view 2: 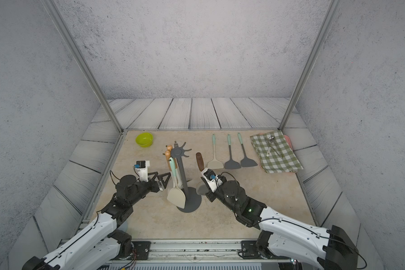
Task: Take the spatula off the kitchen utensil rack
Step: Place the spatula at the center of the board.
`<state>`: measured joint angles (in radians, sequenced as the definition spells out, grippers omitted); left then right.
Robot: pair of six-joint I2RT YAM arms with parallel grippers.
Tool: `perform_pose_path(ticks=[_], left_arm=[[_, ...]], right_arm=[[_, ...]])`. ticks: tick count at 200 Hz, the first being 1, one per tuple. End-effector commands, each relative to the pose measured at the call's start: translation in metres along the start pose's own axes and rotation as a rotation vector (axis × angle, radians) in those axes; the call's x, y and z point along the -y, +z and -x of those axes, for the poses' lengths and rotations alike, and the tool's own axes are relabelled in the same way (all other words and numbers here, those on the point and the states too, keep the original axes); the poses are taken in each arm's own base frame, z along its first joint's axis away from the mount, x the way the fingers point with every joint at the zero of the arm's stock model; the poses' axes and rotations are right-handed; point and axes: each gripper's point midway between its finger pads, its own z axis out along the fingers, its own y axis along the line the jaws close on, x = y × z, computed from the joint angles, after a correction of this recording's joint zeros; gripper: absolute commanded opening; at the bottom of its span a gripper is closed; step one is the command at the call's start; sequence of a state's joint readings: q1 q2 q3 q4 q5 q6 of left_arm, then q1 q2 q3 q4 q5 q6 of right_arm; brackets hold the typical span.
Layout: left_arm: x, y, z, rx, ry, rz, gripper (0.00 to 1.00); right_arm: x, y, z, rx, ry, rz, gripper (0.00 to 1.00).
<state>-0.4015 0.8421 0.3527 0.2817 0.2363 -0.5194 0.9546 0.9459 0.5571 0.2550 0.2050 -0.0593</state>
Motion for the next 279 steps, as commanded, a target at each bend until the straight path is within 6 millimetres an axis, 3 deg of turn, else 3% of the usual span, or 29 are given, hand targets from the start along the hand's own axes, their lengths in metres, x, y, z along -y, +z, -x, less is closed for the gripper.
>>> perform_pose_path(ticks=[1,68,126,196,279], left_arm=[[0.004,0.002,0.018,0.047,0.022,0.008,0.99],[-0.028,0.01,0.01,-0.015,0.006,0.185,0.99],[-0.025,0.007,0.012,0.006,0.012,0.169,0.99],[-0.023,0.001,0.017,0.032,0.023,0.162,0.99],[-0.022,-0.001,0.019,0.043,0.028,0.162,0.99]], right_arm=[[0.022,0.001,0.032,0.047,0.042,-0.072,0.0],[0.045,0.038,0.057,-0.071,0.125,-0.09,0.0],[0.075,0.095,0.059,-0.171,0.31,-0.041,0.0],[0.122,0.164,0.035,-0.291,0.433,0.024,0.0],[0.129,0.229,-0.032,-0.479,0.588,0.153,0.0]])
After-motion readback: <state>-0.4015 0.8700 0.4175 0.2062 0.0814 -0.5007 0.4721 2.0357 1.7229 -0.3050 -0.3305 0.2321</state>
